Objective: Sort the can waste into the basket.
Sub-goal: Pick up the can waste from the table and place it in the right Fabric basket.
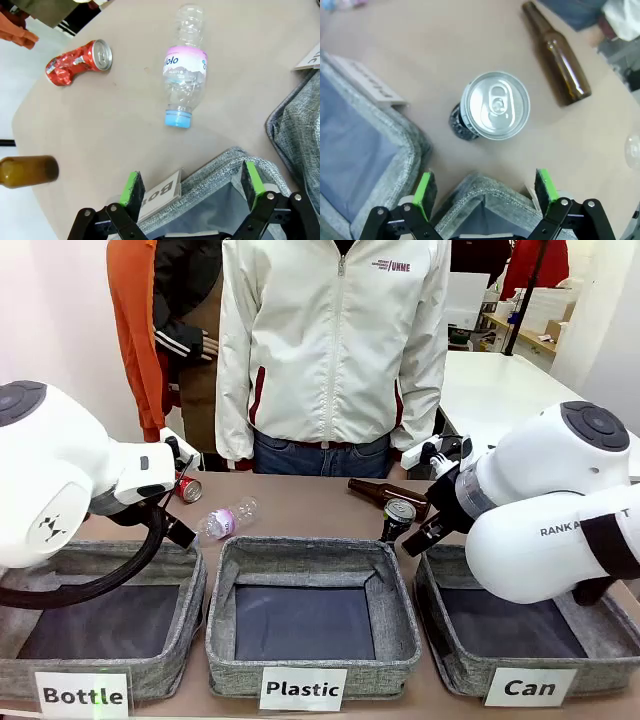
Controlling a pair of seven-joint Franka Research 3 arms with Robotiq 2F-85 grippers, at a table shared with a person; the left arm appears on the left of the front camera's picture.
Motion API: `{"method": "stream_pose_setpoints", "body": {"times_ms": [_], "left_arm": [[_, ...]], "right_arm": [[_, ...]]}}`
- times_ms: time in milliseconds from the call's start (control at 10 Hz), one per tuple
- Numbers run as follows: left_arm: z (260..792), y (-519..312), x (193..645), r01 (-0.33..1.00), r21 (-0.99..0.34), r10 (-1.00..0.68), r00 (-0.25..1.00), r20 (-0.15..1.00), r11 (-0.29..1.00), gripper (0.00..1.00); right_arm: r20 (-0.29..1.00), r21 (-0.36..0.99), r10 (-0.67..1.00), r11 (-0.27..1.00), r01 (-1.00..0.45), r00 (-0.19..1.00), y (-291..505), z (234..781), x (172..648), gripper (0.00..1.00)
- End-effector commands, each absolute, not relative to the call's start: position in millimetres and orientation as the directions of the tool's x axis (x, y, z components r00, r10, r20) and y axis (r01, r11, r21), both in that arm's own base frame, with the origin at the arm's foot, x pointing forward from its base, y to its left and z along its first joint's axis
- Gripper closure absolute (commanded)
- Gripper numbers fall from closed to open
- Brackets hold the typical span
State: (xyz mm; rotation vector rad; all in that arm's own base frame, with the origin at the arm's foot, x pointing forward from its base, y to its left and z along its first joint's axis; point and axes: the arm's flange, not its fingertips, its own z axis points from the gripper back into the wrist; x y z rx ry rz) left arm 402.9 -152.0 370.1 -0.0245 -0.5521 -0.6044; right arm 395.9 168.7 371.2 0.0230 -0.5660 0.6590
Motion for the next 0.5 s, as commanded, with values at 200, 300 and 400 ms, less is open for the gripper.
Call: {"method": "stream_pose_setpoints", "body": {"times_ms": [200, 300, 400], "left_arm": [[370.1, -152.1, 402.9, 0.546, 0.136, -0.533, 0.683, 0.500, 0.827, 0.00], [370.1, -152.1, 402.9, 0.546, 0.136, -0.533, 0.683, 0.500, 0.827, 0.00], [370.1, -152.1, 402.9, 0.546, 0.136, -0.533, 0.683, 0.500, 0.827, 0.00]], "right_arm": [[0.505, -0.155, 0.573, 0.796, -0.585, 0.646, 168.7, 371.3, 395.9, 0.00], [0.505, -0.155, 0.573, 0.796, -0.585, 0.646, 168.7, 371.3, 395.9, 0.00], [0.505, -0.155, 0.573, 0.796, -0.585, 0.646, 168.7, 371.3, 395.9, 0.00]]}}
